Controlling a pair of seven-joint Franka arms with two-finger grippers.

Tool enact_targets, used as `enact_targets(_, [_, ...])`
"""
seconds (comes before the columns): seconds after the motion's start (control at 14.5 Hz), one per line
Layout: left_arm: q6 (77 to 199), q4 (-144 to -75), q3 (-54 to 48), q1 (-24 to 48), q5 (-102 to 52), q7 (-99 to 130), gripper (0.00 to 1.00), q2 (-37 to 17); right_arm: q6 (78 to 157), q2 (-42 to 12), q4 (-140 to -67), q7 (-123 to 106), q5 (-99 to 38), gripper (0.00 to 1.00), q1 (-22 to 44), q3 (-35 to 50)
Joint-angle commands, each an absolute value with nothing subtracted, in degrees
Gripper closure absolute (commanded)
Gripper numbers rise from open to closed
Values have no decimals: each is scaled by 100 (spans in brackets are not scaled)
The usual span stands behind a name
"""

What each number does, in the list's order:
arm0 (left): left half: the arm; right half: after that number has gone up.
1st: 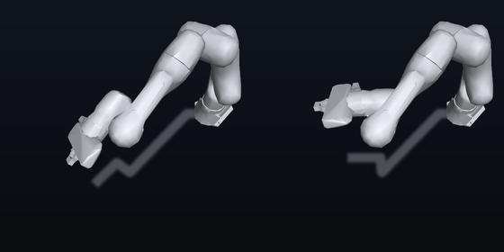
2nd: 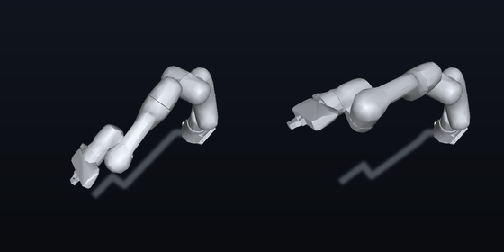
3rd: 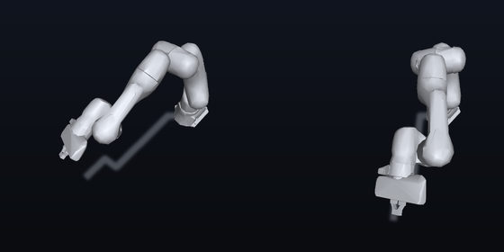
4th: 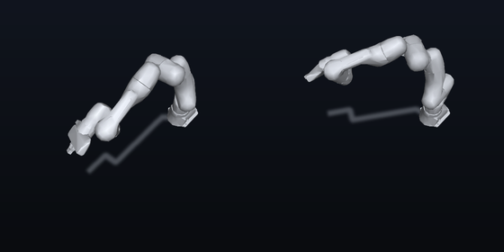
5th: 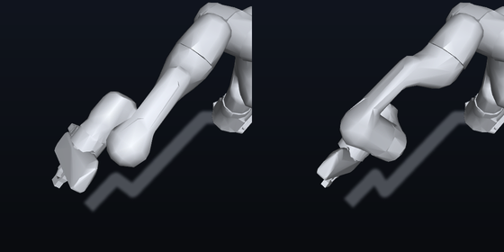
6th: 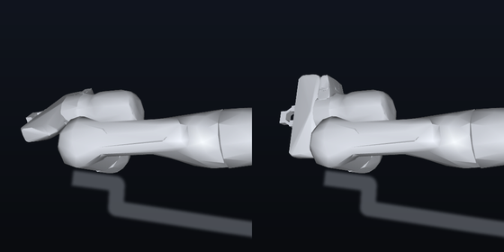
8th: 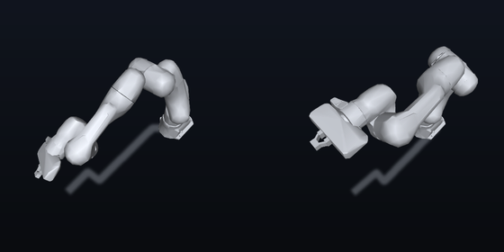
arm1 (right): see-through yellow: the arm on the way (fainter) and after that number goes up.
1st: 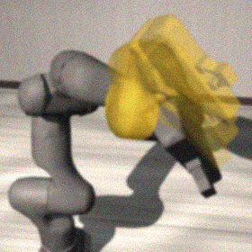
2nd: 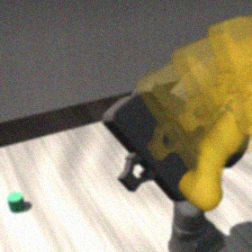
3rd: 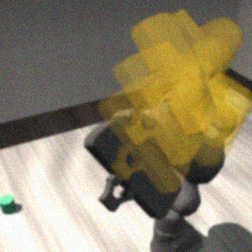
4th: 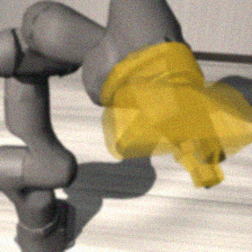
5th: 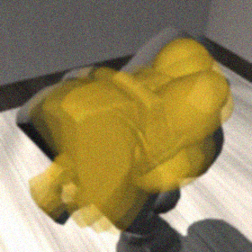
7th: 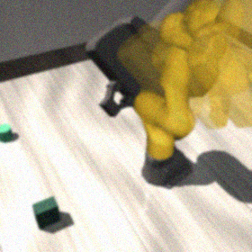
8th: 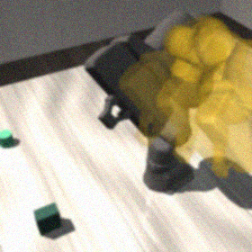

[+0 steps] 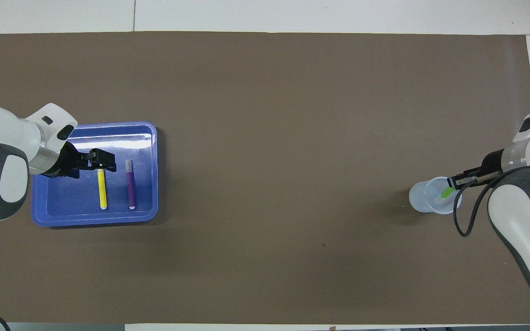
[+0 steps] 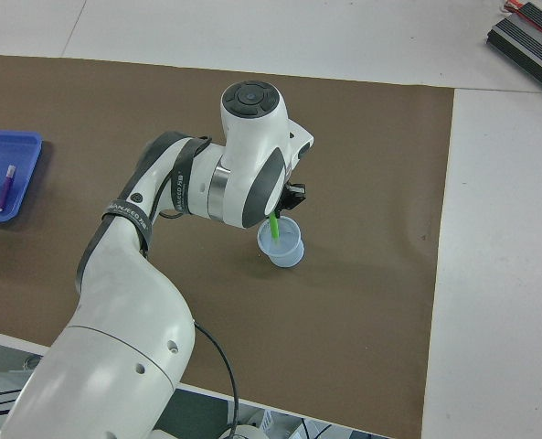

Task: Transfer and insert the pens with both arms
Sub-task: 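Grasp the yellow pen with the left gripper while the right gripper returns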

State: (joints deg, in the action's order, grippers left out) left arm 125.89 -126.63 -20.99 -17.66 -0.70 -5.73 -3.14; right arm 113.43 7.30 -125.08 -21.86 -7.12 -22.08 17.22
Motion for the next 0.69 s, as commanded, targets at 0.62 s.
enact_targets(0.62, [13843,-13236,-2145,-1951,633,-906,17,-738,11075,791,-12235,-2101,-895,0,-2092,1784])
